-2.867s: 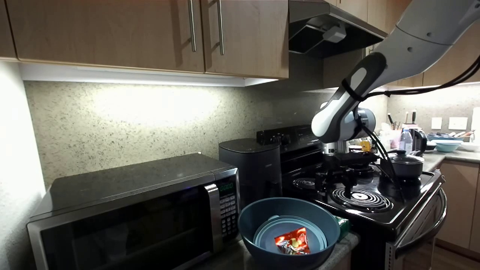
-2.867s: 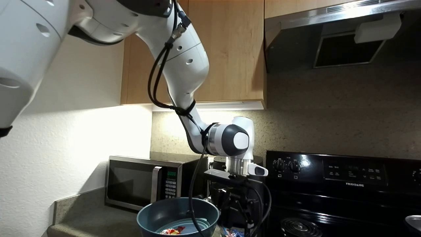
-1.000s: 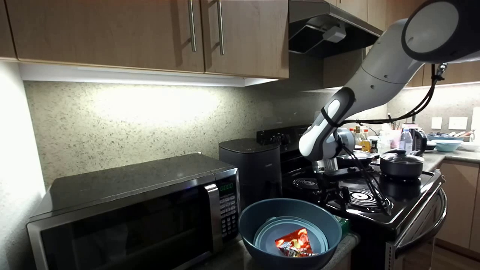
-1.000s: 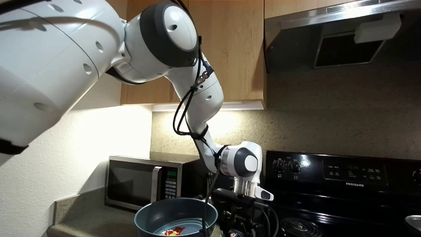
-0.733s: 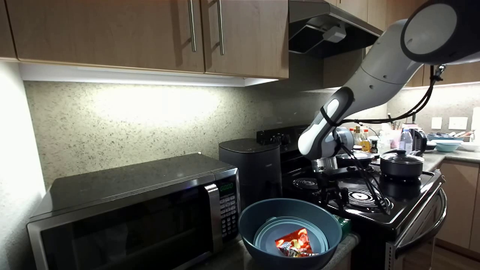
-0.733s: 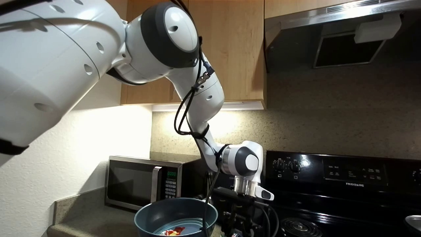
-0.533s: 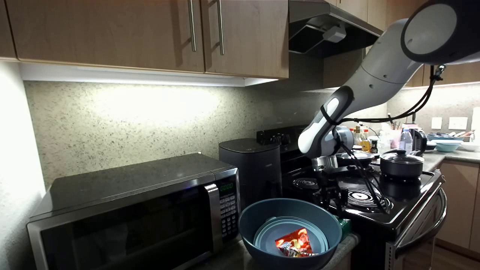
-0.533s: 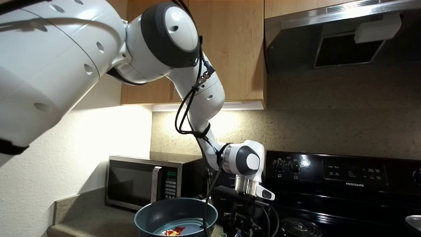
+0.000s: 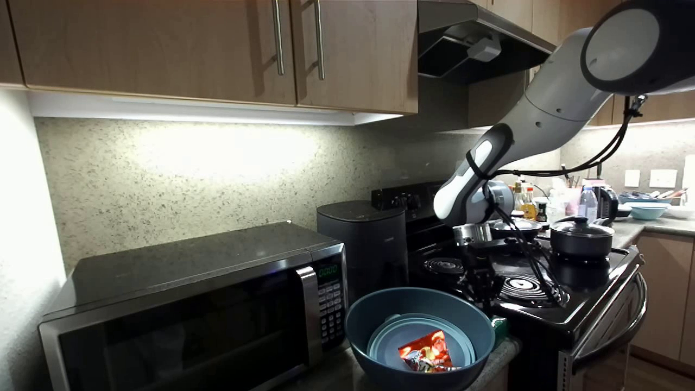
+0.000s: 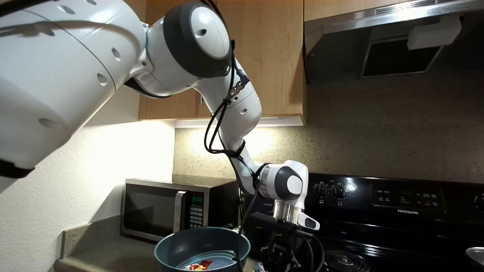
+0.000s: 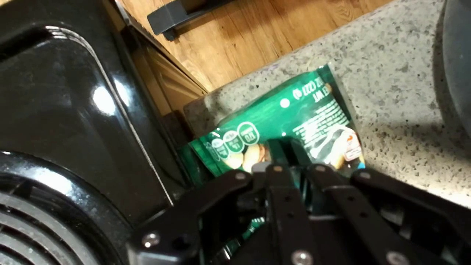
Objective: Put all the snacks in the bowl
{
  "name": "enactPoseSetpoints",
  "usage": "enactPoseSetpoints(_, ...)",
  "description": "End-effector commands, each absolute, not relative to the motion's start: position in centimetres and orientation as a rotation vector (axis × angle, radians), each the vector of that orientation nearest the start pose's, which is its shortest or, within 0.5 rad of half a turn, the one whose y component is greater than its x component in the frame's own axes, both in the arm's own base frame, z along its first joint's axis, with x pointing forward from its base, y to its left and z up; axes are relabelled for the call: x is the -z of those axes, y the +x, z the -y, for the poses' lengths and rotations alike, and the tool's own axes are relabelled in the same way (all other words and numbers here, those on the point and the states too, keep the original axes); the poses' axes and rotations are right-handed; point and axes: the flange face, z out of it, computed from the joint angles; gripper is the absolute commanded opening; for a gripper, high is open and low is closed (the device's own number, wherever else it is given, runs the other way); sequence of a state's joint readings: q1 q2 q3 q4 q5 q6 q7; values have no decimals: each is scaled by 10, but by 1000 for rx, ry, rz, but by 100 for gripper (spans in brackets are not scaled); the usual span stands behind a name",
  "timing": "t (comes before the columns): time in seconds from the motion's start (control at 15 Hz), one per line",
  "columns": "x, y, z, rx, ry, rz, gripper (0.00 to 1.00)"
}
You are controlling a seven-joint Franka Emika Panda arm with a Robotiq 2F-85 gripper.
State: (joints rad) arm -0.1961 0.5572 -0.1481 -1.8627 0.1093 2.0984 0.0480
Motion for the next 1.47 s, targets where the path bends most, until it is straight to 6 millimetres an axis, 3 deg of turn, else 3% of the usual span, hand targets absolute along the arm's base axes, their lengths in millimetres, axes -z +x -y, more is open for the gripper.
enactPoseSetpoints(0.0,-198,571,196,-477,-2978,-683,11)
enactPoseSetpoints(0.07,-198,572,195,-477,-2978,-680,18)
enactPoseSetpoints(0.13,-198,572,194,-477,-2978,-678,48)
enactPoseSetpoints(0.67,-195,571,186,-491,-2968,-652,98)
enactPoseSetpoints(1.2,-182,566,195,-539,-2958,-697,99)
enactPoseSetpoints(1.27,-181,566,196,-543,-2957,-698,74)
enactPoseSetpoints(1.4,-181,566,197,-551,-2948,-700,70)
